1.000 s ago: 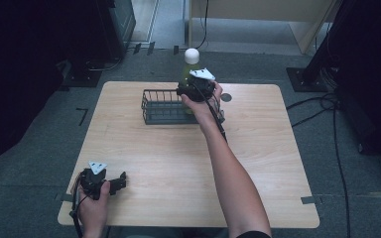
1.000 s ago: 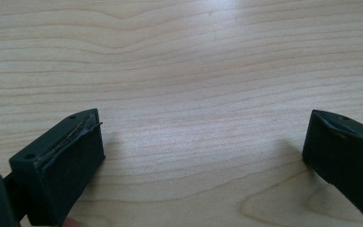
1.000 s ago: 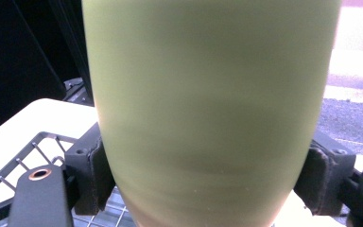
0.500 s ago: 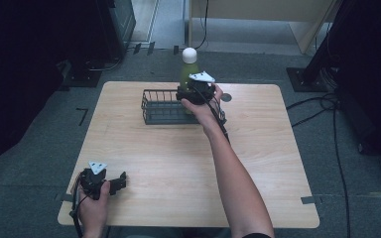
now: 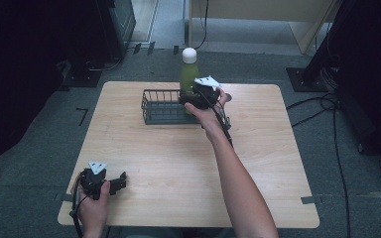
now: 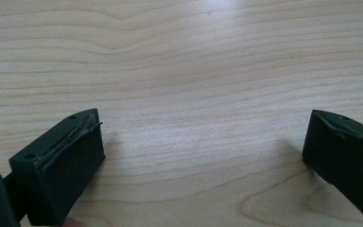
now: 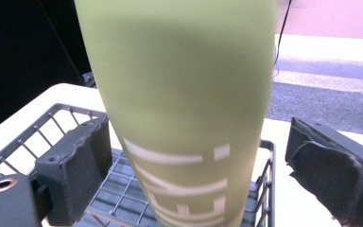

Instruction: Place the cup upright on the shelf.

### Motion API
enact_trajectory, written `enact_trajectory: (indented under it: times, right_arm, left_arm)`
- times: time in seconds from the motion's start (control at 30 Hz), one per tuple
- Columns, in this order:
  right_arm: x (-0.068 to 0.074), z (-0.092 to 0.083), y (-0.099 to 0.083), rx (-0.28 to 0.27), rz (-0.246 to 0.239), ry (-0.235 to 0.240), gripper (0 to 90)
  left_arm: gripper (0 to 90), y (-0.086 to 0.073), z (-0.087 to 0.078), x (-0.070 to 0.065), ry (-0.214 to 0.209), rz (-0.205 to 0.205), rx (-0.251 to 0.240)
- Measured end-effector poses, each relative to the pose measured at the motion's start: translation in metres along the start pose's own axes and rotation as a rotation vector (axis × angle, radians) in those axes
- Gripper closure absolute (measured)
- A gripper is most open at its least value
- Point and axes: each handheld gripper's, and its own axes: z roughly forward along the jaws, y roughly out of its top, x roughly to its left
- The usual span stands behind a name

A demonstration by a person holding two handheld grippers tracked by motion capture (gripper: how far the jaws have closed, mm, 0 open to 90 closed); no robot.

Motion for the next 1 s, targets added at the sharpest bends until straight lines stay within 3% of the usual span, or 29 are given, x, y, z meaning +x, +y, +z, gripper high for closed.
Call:
enact_trajectory:
  times: [0.37,1.0]
  right_arm:
    - [-0.008,-0.019,-0.018,0.004,0.012,0.030,4.2]
    - [-0.035,-0.052,-0.047,0.018,-0.001,0.014,4.6]
  left_arm:
    - [0.0,0.000,0.000,0.000,0.000,-0.001,-0.001]
    - [0.0,0.000,0.000,0.000,0.000,-0.001,0.000]
